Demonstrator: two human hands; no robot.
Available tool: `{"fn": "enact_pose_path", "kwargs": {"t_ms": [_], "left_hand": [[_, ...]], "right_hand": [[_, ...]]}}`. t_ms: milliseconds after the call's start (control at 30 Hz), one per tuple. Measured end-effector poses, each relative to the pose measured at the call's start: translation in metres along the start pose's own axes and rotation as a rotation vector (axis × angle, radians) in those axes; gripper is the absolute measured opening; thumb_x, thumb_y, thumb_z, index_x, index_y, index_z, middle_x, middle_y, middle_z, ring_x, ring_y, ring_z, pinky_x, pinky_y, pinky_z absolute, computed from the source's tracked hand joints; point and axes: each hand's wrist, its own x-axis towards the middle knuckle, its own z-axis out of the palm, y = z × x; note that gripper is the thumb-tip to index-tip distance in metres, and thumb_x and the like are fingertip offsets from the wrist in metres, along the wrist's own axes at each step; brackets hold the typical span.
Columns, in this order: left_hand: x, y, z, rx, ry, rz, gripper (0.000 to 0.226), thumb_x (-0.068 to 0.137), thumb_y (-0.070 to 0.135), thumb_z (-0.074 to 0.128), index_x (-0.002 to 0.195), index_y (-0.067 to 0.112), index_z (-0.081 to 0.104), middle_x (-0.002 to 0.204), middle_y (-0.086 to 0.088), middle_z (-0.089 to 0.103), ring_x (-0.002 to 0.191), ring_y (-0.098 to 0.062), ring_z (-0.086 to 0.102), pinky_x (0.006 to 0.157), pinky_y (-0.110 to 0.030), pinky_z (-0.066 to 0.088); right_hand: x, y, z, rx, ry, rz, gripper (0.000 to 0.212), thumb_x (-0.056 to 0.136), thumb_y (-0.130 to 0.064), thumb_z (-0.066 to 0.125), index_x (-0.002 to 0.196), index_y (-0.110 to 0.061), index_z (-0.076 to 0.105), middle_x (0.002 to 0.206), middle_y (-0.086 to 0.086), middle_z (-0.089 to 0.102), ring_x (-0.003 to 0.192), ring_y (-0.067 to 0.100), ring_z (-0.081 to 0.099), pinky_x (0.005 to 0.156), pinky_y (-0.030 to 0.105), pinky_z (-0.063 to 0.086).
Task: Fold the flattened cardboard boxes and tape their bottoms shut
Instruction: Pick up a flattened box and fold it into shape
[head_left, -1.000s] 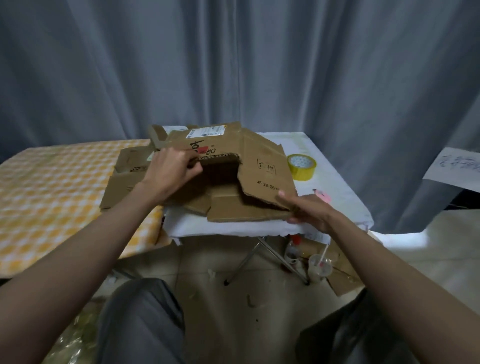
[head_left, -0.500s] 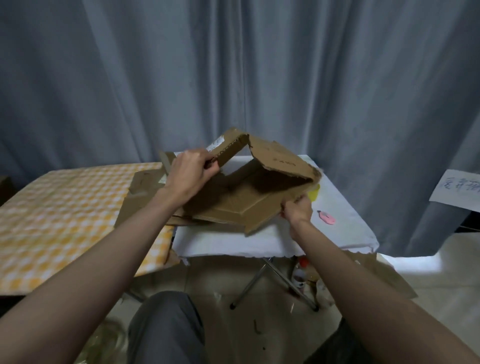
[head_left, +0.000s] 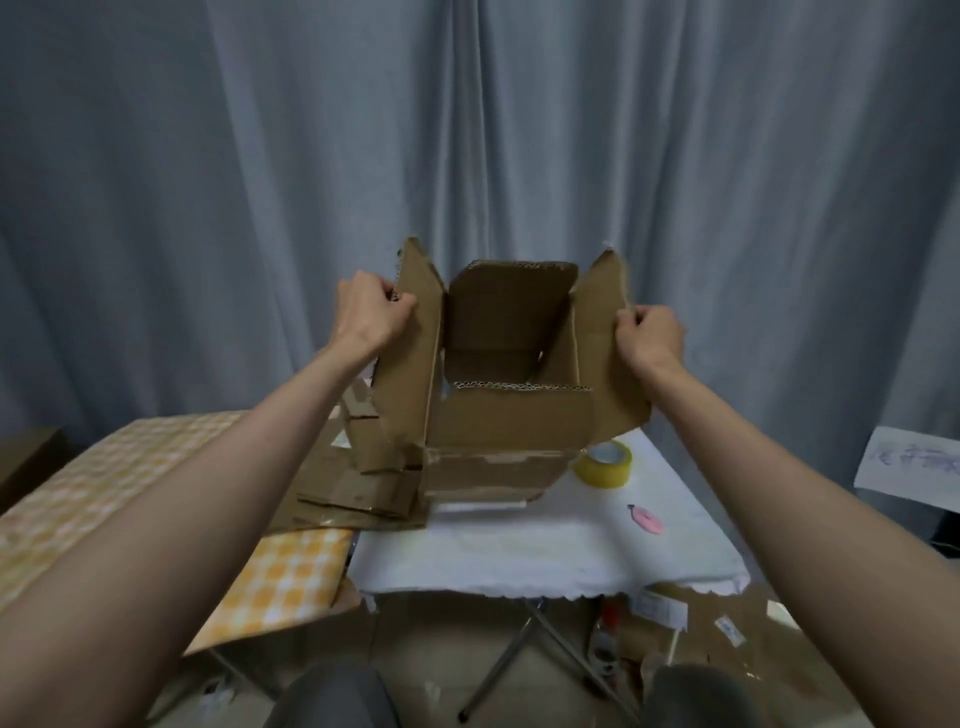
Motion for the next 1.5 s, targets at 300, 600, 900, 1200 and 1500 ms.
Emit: {"fn": "enact_pose_path", "kwargs": {"t_ms": [300,600,900,1200,1500], "left_hand": [[0.024,-0.033,0.02,-0.13,-0.216,-0.415,0.033,0.091,0.028,0.066,0.098,-0.003,0.065,0.105,-0.017,0.065,0.096,-0.032,0.065,0.078,-0.039,0.054],[0.026,-0.107,0.052,0.282,-0.366,-0.148,0.054,0.094,0.022,0.063,0.14,0.001,0.047,0.145,-0.02,0.047,0.131,-0.036,0.047,0.109,-0.039,0.037],[-0.024,-0.125,0.069,-0.026,-0.243,0.231,0.033,0.1,0.009,0.049,0.125,0.019,0.067,0.115,0.001,0.073,0.109,-0.014,0.067,0.103,-0.039,0.049],[-0.036,-0.088,0.029,-0.129,-0.698,0.042,0.122,0.057,0.095,0.056,0.157,0.036,0.019,0.158,0.012,0.034,0.139,-0.013,0.04,0.117,-0.04,0.03],[-0.008,-0.063,0.052,0.198,-0.743,0.015,0.142,0.055,0.082,0.074,0.158,0.018,0.002,0.166,-0.005,0.011,0.15,-0.028,0.02,0.121,-0.045,0.024]], "right_hand": [[0.04,0.0,0.0,-0.333,-0.361,0.031,0.022,0.101,-0.021,0.049,0.094,0.0,0.051,0.096,0.016,0.051,0.086,0.03,0.049,0.07,0.031,0.035],[0.03,0.066,0.047,-0.48,-0.357,-0.164,0.036,0.099,-0.013,0.045,0.133,0.0,0.05,0.136,0.02,0.047,0.124,0.041,0.049,0.105,0.044,0.04],[-0.007,0.078,0.048,-0.149,-0.5,-0.159,0.046,0.107,-0.039,0.033,0.136,-0.015,0.06,0.136,0.016,0.061,0.124,0.034,0.054,0.098,0.035,0.038],[-0.008,0.053,0.039,-0.151,-0.562,-0.06,0.071,0.1,-0.065,0.02,0.138,-0.018,0.057,0.143,0.017,0.052,0.128,0.033,0.05,0.104,0.04,0.035],[-0.013,0.034,0.033,-0.306,-0.665,-0.17,0.071,0.097,-0.071,0.019,0.15,-0.03,0.041,0.155,0.008,0.042,0.138,0.032,0.042,0.113,0.046,0.03]]}}
